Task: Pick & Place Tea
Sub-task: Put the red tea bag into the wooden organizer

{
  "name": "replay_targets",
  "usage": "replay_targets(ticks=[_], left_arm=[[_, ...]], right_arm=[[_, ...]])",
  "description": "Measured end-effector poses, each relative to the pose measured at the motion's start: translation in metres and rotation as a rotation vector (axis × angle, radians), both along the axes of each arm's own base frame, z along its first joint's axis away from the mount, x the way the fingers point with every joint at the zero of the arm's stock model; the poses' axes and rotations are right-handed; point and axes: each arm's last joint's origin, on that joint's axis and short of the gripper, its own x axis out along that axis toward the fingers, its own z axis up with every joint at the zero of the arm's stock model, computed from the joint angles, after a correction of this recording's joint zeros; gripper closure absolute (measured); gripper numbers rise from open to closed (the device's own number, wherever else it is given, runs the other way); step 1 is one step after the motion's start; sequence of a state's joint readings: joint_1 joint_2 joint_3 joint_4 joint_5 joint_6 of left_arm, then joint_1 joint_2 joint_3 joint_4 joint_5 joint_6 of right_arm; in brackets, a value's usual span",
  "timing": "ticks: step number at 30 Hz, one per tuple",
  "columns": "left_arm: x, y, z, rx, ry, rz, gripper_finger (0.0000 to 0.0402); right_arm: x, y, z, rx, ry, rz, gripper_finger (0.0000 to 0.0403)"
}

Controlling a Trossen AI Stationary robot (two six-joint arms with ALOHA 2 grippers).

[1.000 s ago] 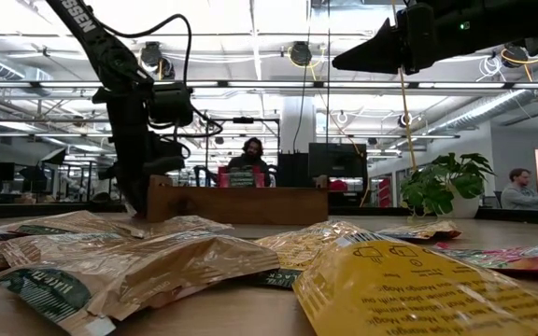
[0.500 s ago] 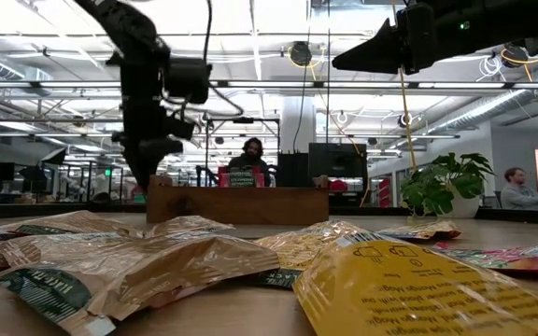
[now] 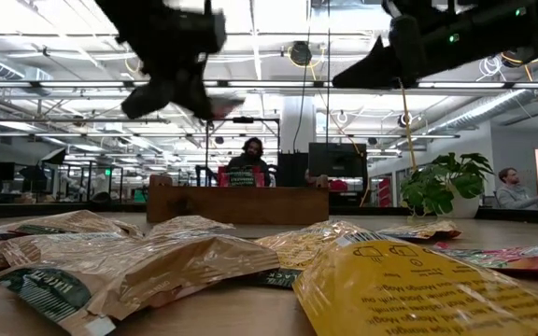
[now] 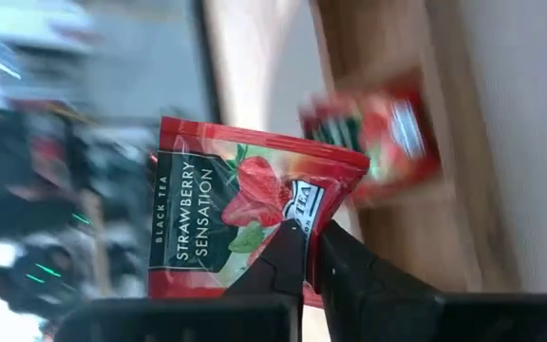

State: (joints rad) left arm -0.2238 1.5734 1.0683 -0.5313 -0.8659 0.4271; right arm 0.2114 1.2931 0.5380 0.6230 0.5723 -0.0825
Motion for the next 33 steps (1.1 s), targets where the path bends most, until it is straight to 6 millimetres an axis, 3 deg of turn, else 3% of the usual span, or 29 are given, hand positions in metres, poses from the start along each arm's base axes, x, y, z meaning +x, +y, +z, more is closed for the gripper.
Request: replay_targets(ticks=[6, 13, 18, 25, 33], left_arm=[[0.008, -0.03, 0.012, 0.086, -0.103, -0.146, 0.0383], [0.01, -0.021, 0.013, 0.09, -0.096, -0.124, 0.0388], [0.012, -0.014, 0.012, 0.087, -0.092, -0.11, 0.0383], [0.012, -0.013, 0.012, 0.062, -0.094, -0.117, 0.0388], [0.013, -0.014, 0.012, 0.043, -0.096, -0.13, 0.0388]], right_arm=[[0.015, -0.022, -0.02, 0.212, -0.121, 0.18, 0.0356], [0.035, -0.043, -0.022, 0.301, -0.351, 0.192, 0.0258], [0.057, -0.055, -0.015, 0.397, -0.364, 0.281, 0.0217], [0.076, -0.067, -0.009, 0.41, -0.359, 0.3, 0.0207], [0.082, -0.072, -0.003, 0.409, -0.355, 0.288, 0.022]])
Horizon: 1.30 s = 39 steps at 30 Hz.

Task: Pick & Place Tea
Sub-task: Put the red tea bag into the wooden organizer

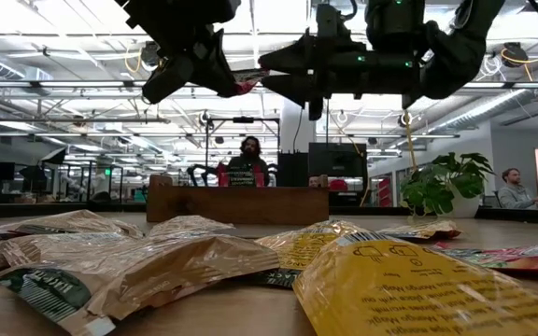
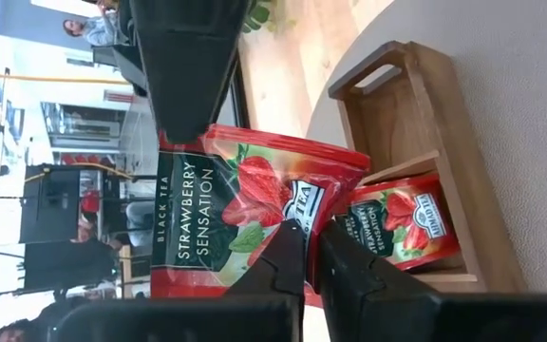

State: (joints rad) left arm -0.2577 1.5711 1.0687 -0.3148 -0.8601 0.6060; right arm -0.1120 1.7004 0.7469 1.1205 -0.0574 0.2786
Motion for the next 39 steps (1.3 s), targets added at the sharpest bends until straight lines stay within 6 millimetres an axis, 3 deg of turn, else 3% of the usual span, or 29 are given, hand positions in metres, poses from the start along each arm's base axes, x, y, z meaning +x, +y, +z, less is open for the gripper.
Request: replay_targets(ticks=[10, 16, 26, 35, 39], left_arm=[[0.0, 0.0, 0.0, -0.011, -0.005, 0.001, 0.0381], [0.0, 0.0, 0.0, -0.037, -0.015, 0.0, 0.0385], [0.0, -0.007, 0.001, -0.146, -0.135, 0.06, 0.0332], [-0.009, -0.047, 0.003, -0.204, -0.189, -0.039, 0.0322], [-0.015, -0.057, 0.016, -0.234, -0.248, -0.08, 0.033]], right_arm=[[0.007, -0.001, 0.005, -0.018, 0.031, -0.002, 0.0259], [0.007, -0.001, 0.004, -0.113, 0.046, -0.006, 0.0389], [0.007, -0.001, 0.004, -0.197, 0.078, -0.064, 0.0403], [0.006, -0.002, -0.001, -0.326, 0.155, -0.136, 0.0403], [0.006, 0.004, -0.005, -0.423, 0.204, -0.111, 0.0403]])
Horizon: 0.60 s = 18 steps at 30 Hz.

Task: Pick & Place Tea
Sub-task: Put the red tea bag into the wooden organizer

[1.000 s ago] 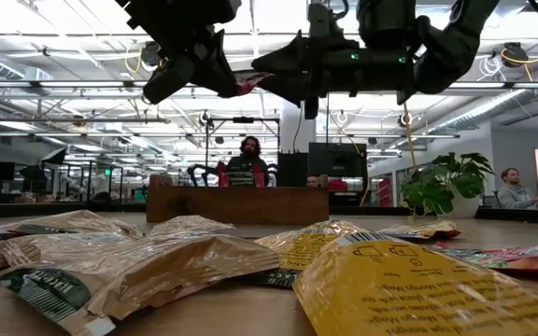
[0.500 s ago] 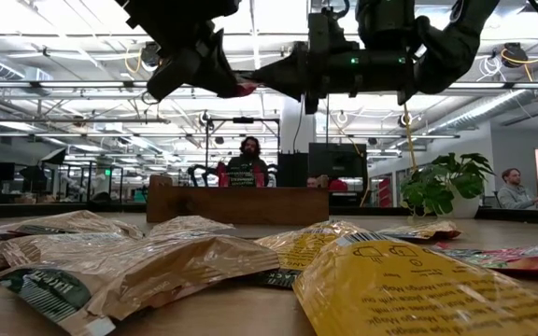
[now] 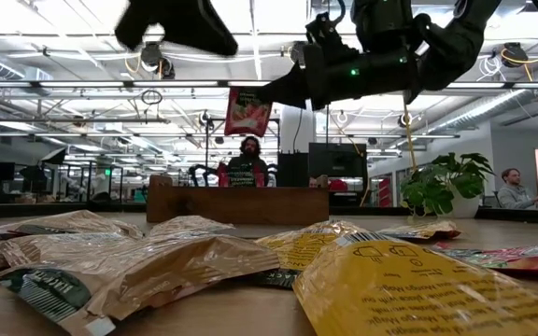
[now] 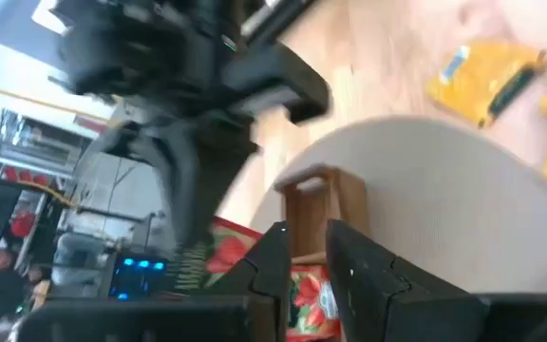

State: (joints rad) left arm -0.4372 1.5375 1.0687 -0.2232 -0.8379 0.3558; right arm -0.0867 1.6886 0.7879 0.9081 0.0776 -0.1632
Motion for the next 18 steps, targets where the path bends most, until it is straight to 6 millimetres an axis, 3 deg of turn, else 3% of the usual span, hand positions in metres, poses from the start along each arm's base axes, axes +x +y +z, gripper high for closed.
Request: replay_targets(ticks=[10, 18], left_arm=[[-0.015, 0.02, 0.039, -0.22, -0.125, -0.041, 0.0337], [-0.012, 0.04, 0.045, -0.348, -0.147, -0.058, 0.0337]], right_arm=[[0.004, 0.001, -0.02, -0.057, 0.099, 0.011, 0.0403], [0.035, -0.001, -0.056, -0.121, 0.19, 0.019, 0.0403]])
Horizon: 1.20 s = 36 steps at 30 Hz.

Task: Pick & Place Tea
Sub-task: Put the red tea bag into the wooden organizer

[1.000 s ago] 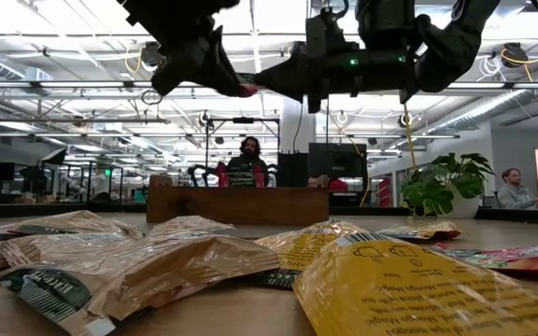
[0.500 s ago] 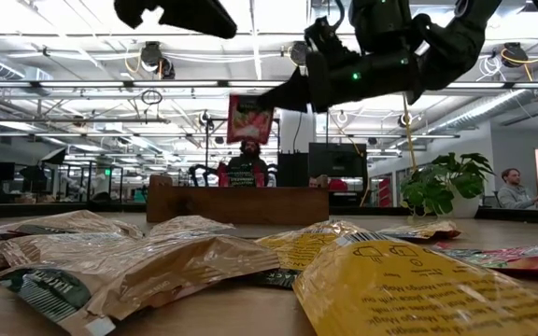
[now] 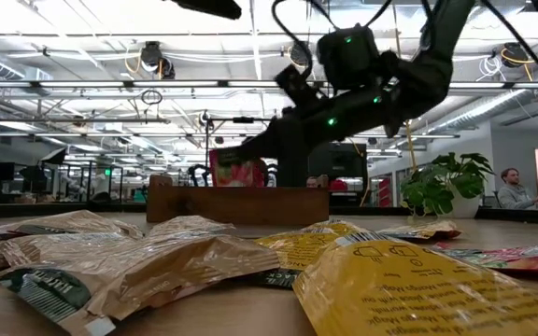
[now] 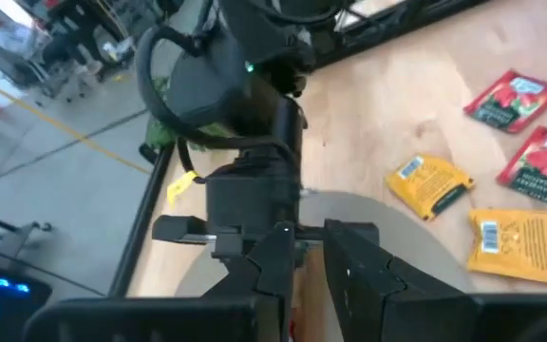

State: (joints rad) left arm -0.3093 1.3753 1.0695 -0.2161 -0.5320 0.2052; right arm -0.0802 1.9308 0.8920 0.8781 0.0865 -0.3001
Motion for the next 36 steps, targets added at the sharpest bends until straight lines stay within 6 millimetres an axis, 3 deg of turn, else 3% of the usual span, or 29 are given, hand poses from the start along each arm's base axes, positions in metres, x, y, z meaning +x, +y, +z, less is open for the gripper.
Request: replay_targets(ticks=[9, 14, 24, 32, 36], left_arm=[[0.0, 0.009, -0.003, -0.008, 0.033, 0.039, 0.0337], [0.001, 0.011, -0.004, -0.007, 0.036, 0.047, 0.0337], [0.0, 0.011, -0.004, -0.03, 0.039, 0.049, 0.0336], [0.001, 0.012, -0.005, -0.045, 0.038, 0.051, 0.0336], [0.001, 0.012, -0.005, -0.098, 0.032, 0.055, 0.0336]], right_arm=[[0.001, -0.001, -0.003, -0.131, 0.074, -0.157, 0.0403], [-0.001, -0.001, -0.008, -0.111, 0.133, -0.161, 0.0403], [0.001, 0.008, -0.004, -0.101, 0.084, -0.14, 0.0399], [0.002, 0.01, -0.003, -0.1, 0.071, -0.134, 0.032], [0.001, 0.015, 0.01, -0.073, 0.014, -0.133, 0.027]])
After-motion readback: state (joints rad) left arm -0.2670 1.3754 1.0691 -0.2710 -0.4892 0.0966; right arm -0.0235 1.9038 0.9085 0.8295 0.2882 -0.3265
